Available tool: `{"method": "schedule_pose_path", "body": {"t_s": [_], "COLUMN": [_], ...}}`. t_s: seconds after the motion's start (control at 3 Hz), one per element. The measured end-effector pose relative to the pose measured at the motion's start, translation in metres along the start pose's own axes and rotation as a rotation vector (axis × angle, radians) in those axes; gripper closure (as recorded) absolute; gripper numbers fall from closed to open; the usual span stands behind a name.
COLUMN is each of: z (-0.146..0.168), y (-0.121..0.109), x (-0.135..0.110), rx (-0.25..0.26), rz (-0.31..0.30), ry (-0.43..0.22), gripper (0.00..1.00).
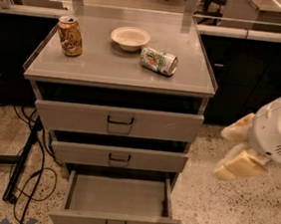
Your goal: Close bottom drawer
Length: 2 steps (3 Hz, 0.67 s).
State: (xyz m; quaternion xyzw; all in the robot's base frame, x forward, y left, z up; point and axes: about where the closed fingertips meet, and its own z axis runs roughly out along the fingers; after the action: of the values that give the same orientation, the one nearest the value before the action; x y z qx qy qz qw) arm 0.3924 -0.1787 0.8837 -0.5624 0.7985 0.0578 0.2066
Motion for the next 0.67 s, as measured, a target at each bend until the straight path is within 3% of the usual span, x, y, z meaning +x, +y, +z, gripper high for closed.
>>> {"method": "schedule_pose_path", "body": {"t_s": [0.33, 0.67], "z": [0.0512, 0.0545], "y": [0.0201, 0.0158], "x": [-0.0059, -0.0090], "rx": [-0.026, -0.003], "rz": [0.049, 0.058], "ry": [-0.104, -0.119], "gripper": [0.66, 0.97]}}
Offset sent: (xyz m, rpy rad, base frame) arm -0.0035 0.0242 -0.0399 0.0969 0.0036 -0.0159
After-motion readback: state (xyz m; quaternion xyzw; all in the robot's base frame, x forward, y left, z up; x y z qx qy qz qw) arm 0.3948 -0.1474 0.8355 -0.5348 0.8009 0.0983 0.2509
